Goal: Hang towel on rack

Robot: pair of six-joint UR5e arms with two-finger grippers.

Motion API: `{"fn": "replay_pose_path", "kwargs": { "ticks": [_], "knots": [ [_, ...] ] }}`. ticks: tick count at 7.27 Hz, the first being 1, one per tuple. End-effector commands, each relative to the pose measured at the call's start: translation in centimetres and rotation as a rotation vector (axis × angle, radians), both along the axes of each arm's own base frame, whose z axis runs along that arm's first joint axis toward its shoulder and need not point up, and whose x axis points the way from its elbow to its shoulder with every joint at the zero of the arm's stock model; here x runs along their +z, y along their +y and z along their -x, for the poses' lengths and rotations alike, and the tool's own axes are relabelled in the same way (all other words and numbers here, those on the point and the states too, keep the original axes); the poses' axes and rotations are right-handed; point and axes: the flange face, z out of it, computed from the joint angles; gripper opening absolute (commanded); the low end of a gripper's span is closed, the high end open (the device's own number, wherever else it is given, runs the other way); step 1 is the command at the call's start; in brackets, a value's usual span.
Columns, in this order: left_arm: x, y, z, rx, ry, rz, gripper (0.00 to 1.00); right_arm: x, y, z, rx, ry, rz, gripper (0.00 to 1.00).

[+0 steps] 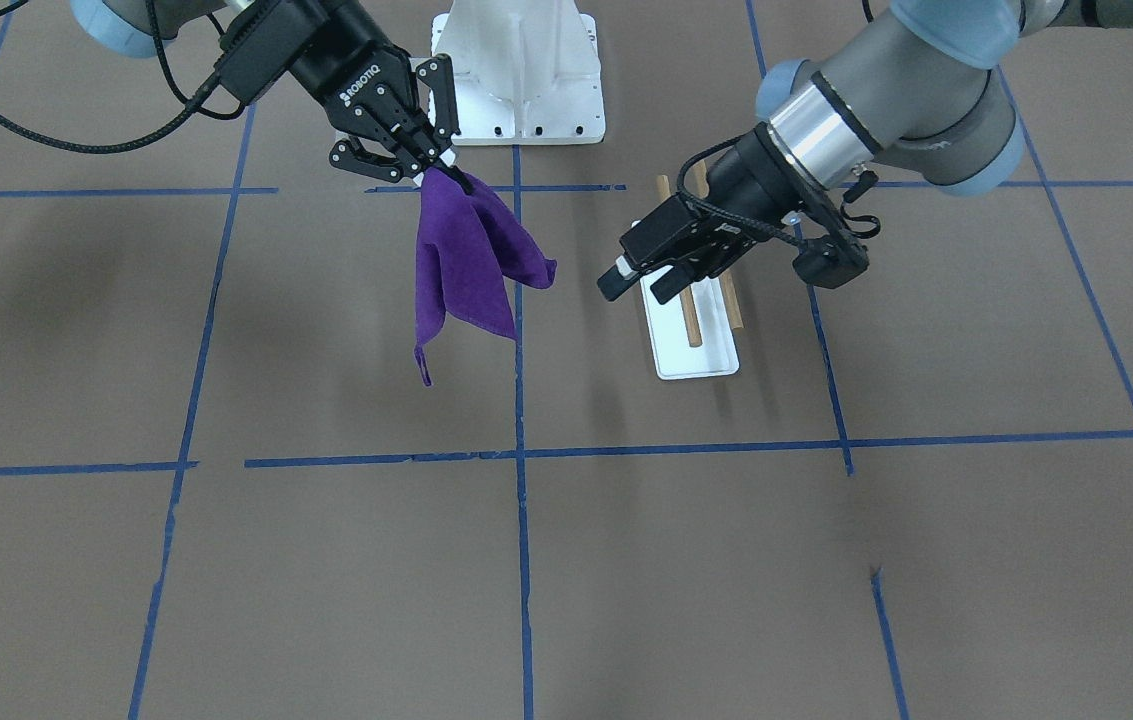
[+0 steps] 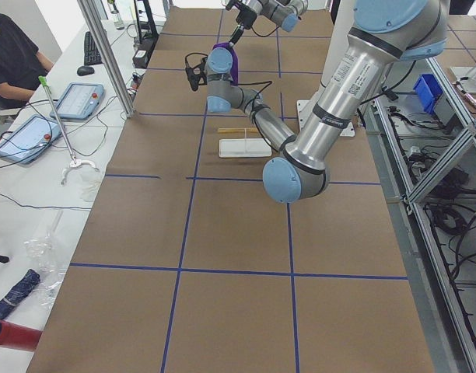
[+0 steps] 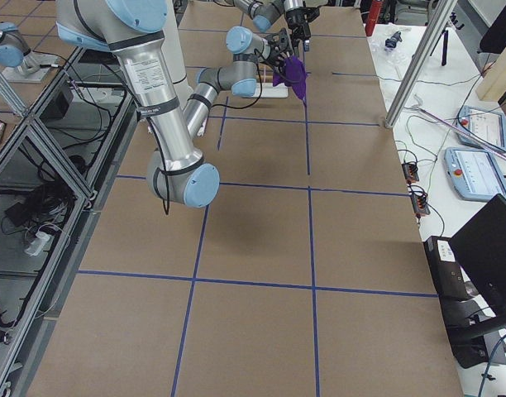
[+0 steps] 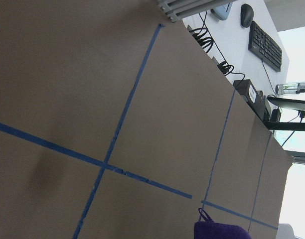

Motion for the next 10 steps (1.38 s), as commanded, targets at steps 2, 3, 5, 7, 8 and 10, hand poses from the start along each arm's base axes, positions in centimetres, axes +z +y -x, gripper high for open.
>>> {"fn": "replay_pose_path", "kwargs": {
  "ticks": [2,3,5,7,8,10],
  "knots": [
    [-3.9,0.6,-3.1,0.009,0.055,0.066,1.00,-0.6,0.4,0.5,0.023,-0.006,-0.013,0.00],
    [-4.9,0.0,-3.7,0.008,0.068,0.091,1.00,-1.0,1.2,0.7,0.038,-0.017,-0.019,0.00],
    [-5.4,-0.5,-4.3,0.005,0.072,0.113,1.00,-1.7,2.4,0.0,0.043,-0.042,-0.031,0.00],
    [-5.5,-0.6,-4.3,0.006,0.072,0.113,0.95,-1.8,2.5,-0.2,0.043,-0.046,-0.033,0.00],
    [-5.5,-0.6,-4.3,0.007,0.074,0.109,0.94,-1.8,2.6,-0.5,0.046,-0.047,-0.034,0.00],
    [-5.5,0.4,-5.1,0.030,0.072,0.104,0.92,-1.7,2.5,-0.5,0.057,-0.045,-0.032,0.00]
  ]
}}
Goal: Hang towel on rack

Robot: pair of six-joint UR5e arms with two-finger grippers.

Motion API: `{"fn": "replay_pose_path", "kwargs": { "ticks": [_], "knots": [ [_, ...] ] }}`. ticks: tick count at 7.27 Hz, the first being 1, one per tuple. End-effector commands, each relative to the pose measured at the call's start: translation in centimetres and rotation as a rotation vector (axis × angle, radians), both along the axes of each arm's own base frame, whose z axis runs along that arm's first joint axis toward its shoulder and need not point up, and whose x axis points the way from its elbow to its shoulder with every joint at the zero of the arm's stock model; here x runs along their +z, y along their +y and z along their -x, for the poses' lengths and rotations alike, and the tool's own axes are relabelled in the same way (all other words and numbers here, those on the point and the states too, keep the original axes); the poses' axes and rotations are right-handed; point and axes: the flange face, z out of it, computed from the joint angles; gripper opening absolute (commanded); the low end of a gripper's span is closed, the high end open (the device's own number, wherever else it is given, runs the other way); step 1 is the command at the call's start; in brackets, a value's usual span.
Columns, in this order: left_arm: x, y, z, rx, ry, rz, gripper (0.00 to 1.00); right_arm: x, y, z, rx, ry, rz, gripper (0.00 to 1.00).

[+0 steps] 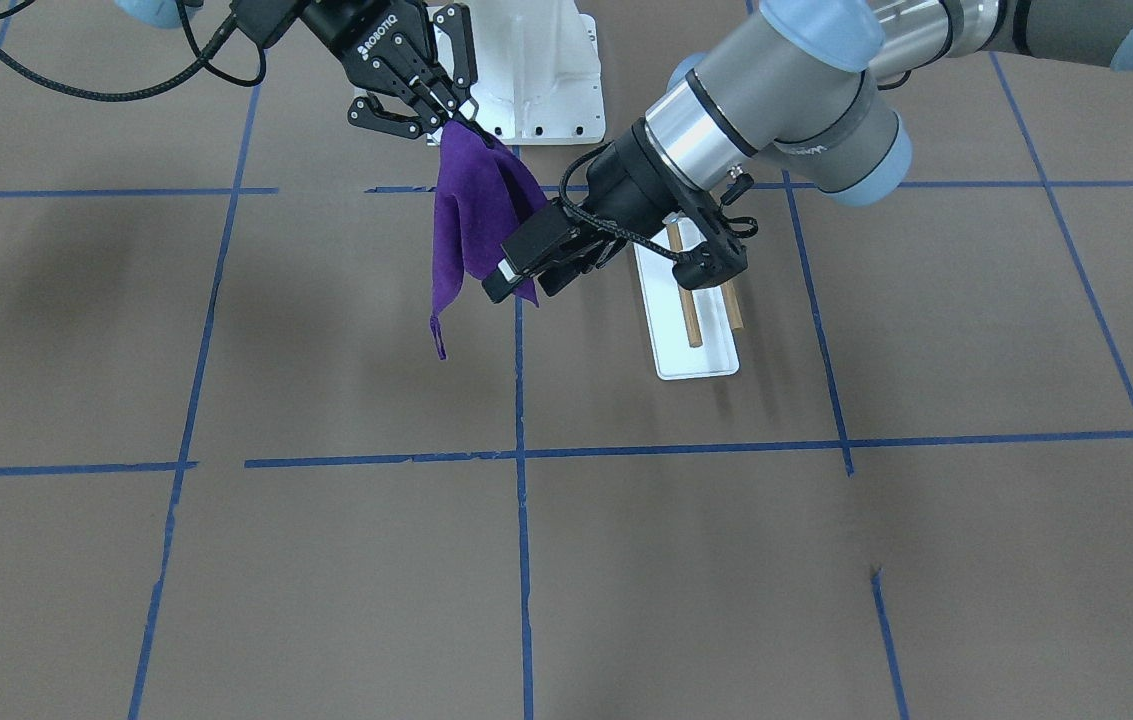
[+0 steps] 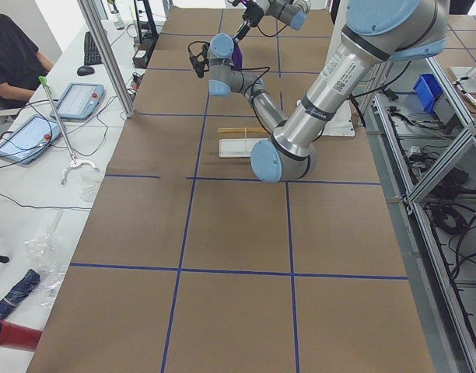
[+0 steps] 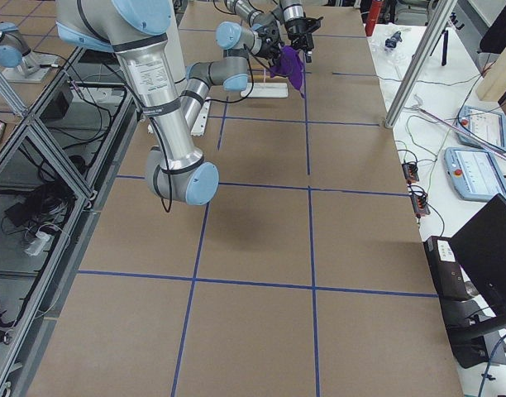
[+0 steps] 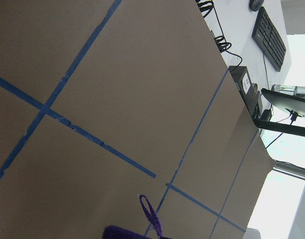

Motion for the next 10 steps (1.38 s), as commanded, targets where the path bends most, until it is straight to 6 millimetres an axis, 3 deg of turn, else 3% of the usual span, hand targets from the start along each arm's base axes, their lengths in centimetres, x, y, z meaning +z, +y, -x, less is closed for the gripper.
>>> {"fn": "replay_pose_path", "kwargs": {
  "ticks": [1,2,3,4,5,6,8,9,10],
  "knots": [
    [-0.3,1.1,-0.8,0.024,0.006,-0.007,0.92,0.1,-0.1,-0.1,0.010,0.002,0.002,0.00],
    [-0.7,1.4,-0.7,0.027,0.013,-0.013,0.92,0.1,-0.1,-0.1,0.010,0.002,0.002,0.00],
    [-1.2,1.7,-0.3,0.029,0.022,-0.020,0.77,0.1,-0.1,-0.1,0.010,0.002,0.002,0.00],
    [-1.3,1.9,-0.2,0.029,0.023,-0.021,0.44,0.1,-0.1,-0.1,0.010,0.002,0.002,0.00],
    [-1.5,2.0,0.0,0.029,0.022,-0.020,0.19,0.1,0.0,0.0,0.009,0.002,0.002,0.00],
    [-1.6,2.1,0.1,0.029,0.023,-0.021,0.00,0.1,0.1,0.0,0.006,0.001,0.001,0.00],
    [-1.5,2.6,0.4,0.060,0.024,-0.034,0.00,0.1,0.3,0.2,0.001,0.001,0.001,0.00],
    [-1.4,2.6,0.5,0.059,0.023,-0.035,0.00,0.1,0.7,0.6,-0.013,-0.001,0.002,0.21],
    [-1.7,2.7,0.7,0.057,0.028,-0.040,0.00,0.0,1.2,0.8,-0.021,-0.005,0.000,0.99]
  ]
}}
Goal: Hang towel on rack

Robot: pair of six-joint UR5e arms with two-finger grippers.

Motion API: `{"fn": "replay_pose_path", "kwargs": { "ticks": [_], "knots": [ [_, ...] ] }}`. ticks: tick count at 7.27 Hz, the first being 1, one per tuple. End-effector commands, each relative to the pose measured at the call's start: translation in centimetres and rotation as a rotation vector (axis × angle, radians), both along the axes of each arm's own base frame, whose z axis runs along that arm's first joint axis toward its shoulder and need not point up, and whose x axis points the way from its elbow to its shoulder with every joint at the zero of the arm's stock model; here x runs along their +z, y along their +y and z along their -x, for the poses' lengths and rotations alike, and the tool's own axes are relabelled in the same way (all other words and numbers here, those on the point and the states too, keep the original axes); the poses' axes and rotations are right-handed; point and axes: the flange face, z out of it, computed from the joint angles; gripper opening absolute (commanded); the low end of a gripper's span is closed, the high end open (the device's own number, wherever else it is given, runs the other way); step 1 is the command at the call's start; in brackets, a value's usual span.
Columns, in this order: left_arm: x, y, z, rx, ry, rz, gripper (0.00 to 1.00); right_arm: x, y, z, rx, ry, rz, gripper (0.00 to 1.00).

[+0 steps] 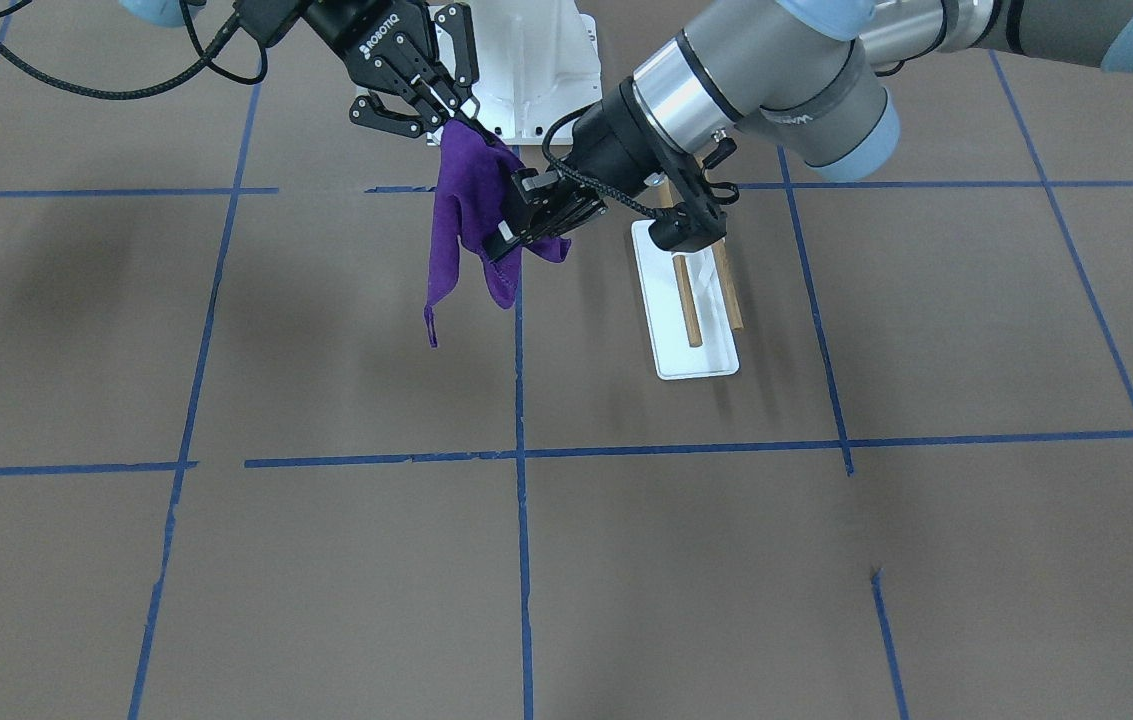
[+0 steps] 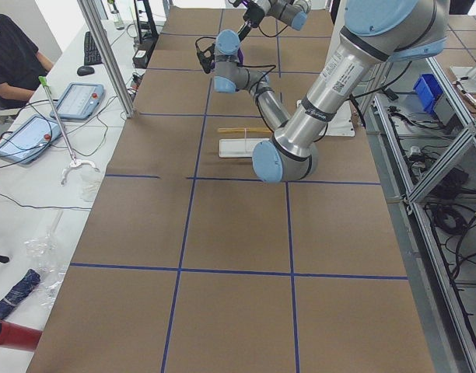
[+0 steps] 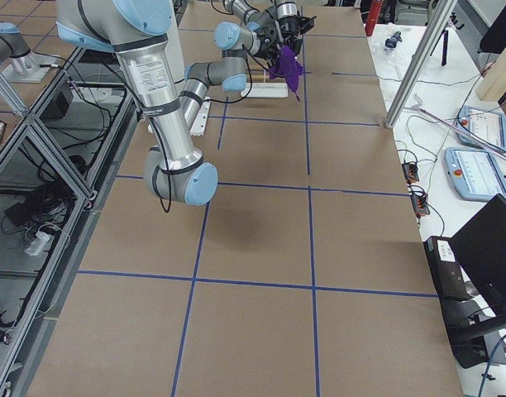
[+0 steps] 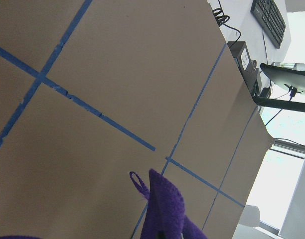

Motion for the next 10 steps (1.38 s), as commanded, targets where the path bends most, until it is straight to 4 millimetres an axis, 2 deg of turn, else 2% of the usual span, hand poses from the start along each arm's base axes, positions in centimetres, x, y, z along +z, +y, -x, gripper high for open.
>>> {"fn": "replay_pose_path", "kwargs": {
  "ticks": [1,3,5,6,8,9,10],
  "knots": [
    [-0.4,0.2,0.6,-0.002,0.009,-0.010,0.00,0.3,1.0,-0.1,-0.021,-0.001,-0.002,1.00],
    [-0.4,-0.6,1.5,-0.022,0.010,-0.011,0.00,2.8,2.3,-1.8,-0.050,0.031,0.009,1.00],
    [-1.1,-0.5,2.4,-0.055,0.027,-0.014,0.00,7.4,4.4,-5.1,-0.103,0.104,0.047,1.00],
    [-1.1,-0.8,2.5,-0.098,0.030,-0.011,0.00,9.2,4.6,-6.1,-0.109,0.139,0.069,1.00],
    [-1.9,-1.3,3.6,-0.214,0.040,-0.007,0.00,13.7,3.4,-8.9,-0.131,0.226,0.141,1.00],
    [-2.6,-1.5,4.0,-0.299,0.016,0.009,0.00,16.2,1.8,-12.0,-0.180,0.255,0.205,1.00],
    [-3.6,-0.5,4.6,-0.340,0.019,0.010,0.00,18.4,-1.7,-16.8,-0.202,0.252,0.288,1.00]
  ]
}}
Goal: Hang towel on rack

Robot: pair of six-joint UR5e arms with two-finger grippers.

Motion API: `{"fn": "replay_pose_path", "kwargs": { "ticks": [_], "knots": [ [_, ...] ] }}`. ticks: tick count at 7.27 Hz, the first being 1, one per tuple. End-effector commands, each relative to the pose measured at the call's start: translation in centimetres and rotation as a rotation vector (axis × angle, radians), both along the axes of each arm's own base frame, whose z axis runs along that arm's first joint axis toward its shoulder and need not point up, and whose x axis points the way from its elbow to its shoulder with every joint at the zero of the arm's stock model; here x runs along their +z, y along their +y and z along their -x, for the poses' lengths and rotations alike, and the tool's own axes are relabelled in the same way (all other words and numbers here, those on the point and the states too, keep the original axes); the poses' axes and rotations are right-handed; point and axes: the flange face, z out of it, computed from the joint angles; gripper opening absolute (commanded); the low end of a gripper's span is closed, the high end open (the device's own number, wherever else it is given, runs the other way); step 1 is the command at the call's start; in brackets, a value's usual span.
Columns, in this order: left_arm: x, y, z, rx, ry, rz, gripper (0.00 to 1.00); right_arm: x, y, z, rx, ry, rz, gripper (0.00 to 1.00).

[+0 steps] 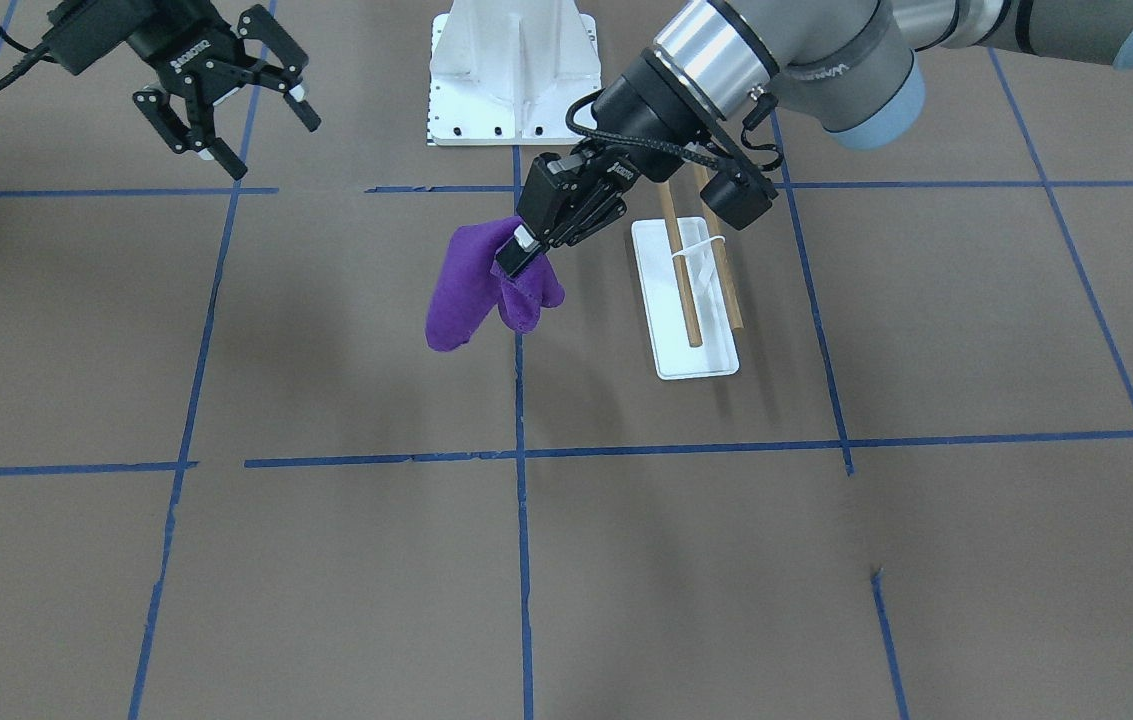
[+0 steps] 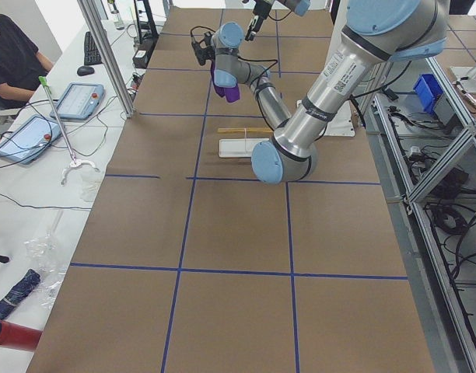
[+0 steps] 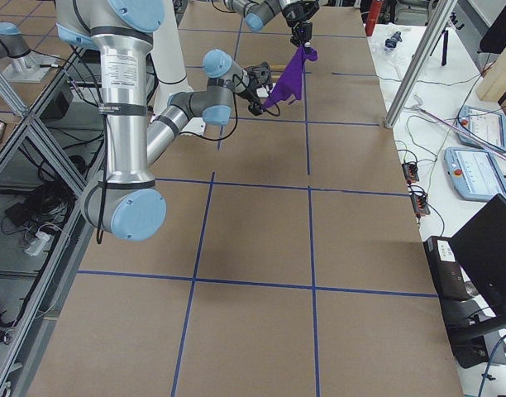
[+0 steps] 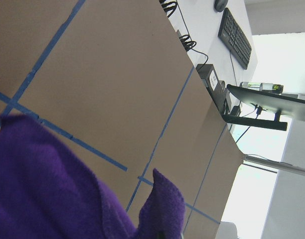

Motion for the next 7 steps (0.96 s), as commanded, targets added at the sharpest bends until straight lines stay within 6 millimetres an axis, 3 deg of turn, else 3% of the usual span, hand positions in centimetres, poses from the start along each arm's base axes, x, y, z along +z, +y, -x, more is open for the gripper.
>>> {"fn": "replay_pose_path", "kwargs": {
  "ticks": [1,2,4,6,7],
  "knots": [
    [-1.5,2.2,0.0,-0.134,-0.032,0.013,0.00,5.0,-5.4,-9.4,-0.038,0.032,0.129,1.00],
    [-2.0,4.6,-1.9,-0.199,-0.124,-0.034,0.00,6.7,-6.5,-11.8,-0.019,0.102,0.150,1.00],
    [-2.0,7.6,-4.4,-0.327,-0.250,-0.064,0.00,9.9,-8.5,-14.2,-0.057,0.305,0.190,1.00],
    [-3.0,11.1,-2.9,-0.385,-0.356,-0.071,0.00,13.0,-9.2,-16.1,-0.144,0.461,0.193,1.00],
    [-1.1,14.7,-2.1,-0.426,-0.396,-0.079,0.00,14.2,-9.3,-16.7,-0.196,0.514,0.221,1.00]
  ]
}}
